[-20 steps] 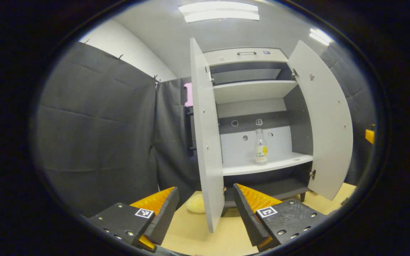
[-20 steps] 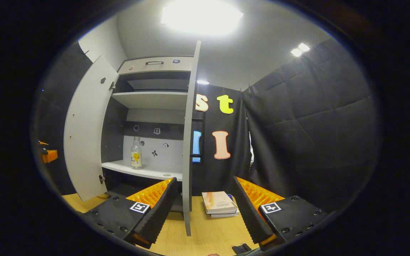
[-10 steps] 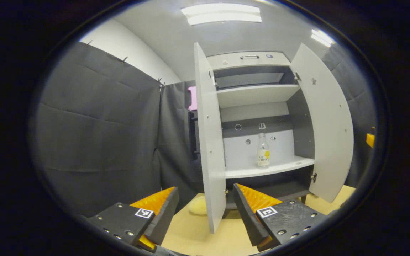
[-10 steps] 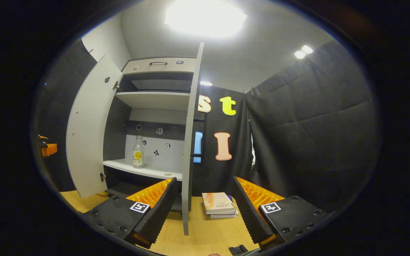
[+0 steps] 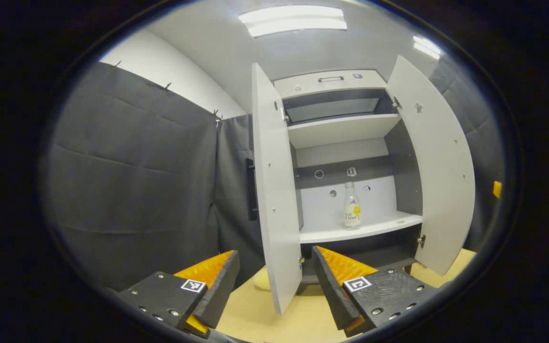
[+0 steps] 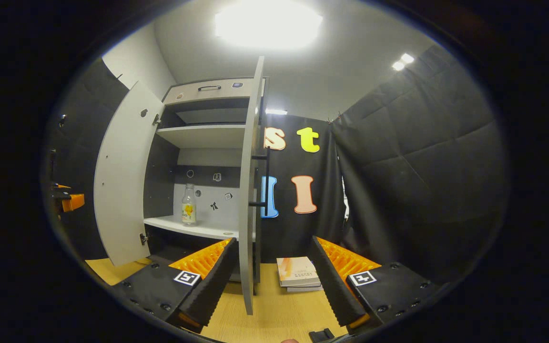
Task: Grasp the bottle in the cabinet with the left hand and place it on the coaster, then close the right door with the right hand and the left door with the left hand.
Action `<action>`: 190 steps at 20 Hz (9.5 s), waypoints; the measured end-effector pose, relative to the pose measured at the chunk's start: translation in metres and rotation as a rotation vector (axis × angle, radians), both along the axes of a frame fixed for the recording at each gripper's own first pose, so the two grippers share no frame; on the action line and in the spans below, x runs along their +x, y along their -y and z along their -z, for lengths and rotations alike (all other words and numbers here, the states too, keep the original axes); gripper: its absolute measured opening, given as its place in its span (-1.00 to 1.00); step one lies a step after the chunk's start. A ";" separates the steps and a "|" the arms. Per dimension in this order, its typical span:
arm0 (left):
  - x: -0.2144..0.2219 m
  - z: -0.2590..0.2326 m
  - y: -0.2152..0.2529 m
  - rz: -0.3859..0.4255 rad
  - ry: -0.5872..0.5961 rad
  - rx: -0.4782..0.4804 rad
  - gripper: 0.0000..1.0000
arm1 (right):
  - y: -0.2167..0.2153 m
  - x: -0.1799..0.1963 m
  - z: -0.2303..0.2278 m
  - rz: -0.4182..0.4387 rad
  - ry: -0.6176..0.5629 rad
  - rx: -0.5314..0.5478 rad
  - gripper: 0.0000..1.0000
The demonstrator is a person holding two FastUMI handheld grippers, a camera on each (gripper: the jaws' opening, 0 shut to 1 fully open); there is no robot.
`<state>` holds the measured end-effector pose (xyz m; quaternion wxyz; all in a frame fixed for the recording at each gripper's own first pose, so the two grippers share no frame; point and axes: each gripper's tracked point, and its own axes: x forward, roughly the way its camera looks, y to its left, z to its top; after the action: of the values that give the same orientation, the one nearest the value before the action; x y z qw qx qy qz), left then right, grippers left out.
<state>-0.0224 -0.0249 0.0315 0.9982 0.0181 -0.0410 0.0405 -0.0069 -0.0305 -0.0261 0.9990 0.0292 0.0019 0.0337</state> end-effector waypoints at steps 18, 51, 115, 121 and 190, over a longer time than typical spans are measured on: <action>0.136 -0.060 0.106 0.222 0.063 -0.046 0.79 | 0.013 0.029 0.016 0.085 -0.036 0.007 0.94; 0.402 -0.064 0.233 0.498 -0.016 -0.154 0.77 | 0.049 0.044 0.052 0.433 -0.133 -0.038 0.94; 0.132 0.102 0.200 0.517 -0.155 -0.190 -0.18 | 0.033 -0.040 0.066 0.019 -0.188 -0.025 0.94; 0.111 0.156 0.215 0.531 -0.210 -0.213 -0.18 | 0.035 -0.045 0.073 0.013 -0.212 -0.058 0.95; 0.065 0.075 -0.104 0.001 -0.122 -0.120 0.73 | -0.032 0.128 -0.043 0.119 -0.113 -0.048 0.88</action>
<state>0.0422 0.0796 -0.0437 0.9981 -0.0392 0.0222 0.0412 0.1207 0.0015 0.0173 0.9979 0.0072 0.0575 -0.0275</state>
